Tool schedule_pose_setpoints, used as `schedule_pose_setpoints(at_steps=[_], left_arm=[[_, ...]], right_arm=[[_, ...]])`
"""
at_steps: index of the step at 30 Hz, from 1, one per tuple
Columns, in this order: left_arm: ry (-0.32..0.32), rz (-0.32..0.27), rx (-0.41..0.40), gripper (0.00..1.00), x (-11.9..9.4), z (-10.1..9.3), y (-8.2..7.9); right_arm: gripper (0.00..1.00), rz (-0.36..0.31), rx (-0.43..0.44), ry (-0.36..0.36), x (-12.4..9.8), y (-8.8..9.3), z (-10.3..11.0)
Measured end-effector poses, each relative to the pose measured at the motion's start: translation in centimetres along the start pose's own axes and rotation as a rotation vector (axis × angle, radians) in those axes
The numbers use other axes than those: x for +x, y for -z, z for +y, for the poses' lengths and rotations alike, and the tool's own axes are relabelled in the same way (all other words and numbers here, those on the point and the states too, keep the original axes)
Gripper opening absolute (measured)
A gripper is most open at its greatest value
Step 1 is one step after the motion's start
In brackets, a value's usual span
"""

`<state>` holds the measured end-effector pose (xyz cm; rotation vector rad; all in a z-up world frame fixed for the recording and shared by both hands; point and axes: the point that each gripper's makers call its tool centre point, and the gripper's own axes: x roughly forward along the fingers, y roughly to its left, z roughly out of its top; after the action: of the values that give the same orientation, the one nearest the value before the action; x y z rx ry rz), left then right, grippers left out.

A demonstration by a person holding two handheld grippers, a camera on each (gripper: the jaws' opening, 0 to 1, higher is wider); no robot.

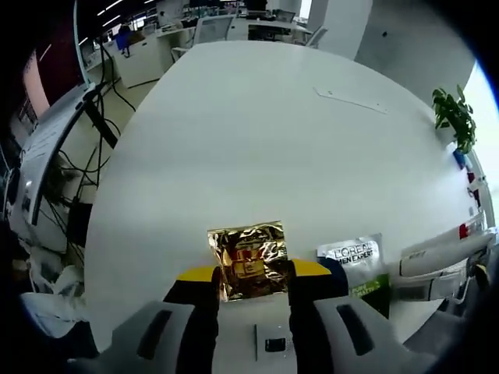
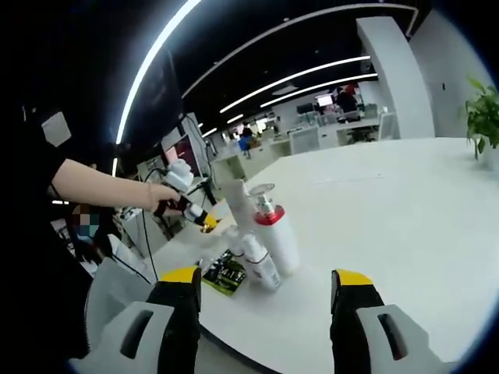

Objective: Arrange the skincare products in the storage area until every visible bottle or jar stands upright without overlapping.

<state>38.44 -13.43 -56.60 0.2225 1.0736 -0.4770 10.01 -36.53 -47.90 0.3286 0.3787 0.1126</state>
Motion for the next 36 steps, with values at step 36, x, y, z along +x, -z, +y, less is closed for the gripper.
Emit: schedule_pose_setpoints(at_steps=[36], left_arm=[[0.008,0.089,0.086,0.33,2.8,-4.0,3.5]], right_arm=[[0.89,0.042,-0.013,0.004,-0.1,0.6,0.2]])
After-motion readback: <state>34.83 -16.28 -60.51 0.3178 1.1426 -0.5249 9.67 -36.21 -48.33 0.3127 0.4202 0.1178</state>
